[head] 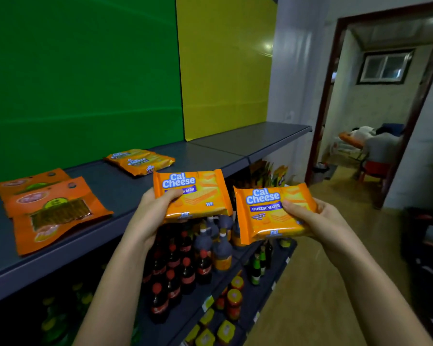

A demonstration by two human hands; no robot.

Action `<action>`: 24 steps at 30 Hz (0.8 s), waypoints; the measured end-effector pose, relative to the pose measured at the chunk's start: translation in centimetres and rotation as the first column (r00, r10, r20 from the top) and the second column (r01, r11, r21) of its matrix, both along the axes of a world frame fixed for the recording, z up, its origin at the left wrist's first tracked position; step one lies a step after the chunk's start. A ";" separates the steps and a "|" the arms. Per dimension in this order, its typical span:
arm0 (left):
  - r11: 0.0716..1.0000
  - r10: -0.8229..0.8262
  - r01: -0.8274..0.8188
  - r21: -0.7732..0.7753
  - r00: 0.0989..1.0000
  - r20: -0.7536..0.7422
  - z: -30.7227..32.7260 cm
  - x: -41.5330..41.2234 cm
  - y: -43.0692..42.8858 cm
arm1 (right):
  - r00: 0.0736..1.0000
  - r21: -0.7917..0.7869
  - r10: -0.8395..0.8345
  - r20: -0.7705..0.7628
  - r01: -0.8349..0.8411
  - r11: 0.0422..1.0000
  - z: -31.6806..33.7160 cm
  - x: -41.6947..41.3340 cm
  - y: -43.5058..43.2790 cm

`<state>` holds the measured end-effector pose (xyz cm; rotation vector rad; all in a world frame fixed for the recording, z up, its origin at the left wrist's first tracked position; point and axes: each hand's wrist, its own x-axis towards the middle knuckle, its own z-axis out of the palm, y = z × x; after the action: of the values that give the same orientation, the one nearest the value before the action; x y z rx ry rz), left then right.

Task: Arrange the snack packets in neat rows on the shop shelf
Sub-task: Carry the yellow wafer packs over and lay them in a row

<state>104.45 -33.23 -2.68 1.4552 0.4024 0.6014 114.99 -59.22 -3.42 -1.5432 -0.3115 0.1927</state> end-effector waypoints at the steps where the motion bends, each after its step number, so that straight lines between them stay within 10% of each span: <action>1: 1.000 0.018 -0.018 0.006 1.000 0.008 0.0 1.1 0.2 | 1.000 0.008 0.025 0.005 -0.025 1.000 0.0 1.4 0.6; 12: 0.959 0.261 -0.263 0.103 0.965 0.039 0.2 10.5 6.0 | 0.970 0.032 0.230 0.081 -0.233 0.972 2.2 17.3 10.1; 24: 0.766 0.605 -0.462 0.447 0.752 -0.260 -0.1 11.1 6.8 | 0.846 0.040 0.528 0.067 -0.531 0.846 2.9 26.9 21.0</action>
<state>115.54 -26.47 -2.79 1.8272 1.1184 0.8843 141.85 -38.20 -0.48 -1.3761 -0.7826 0.5740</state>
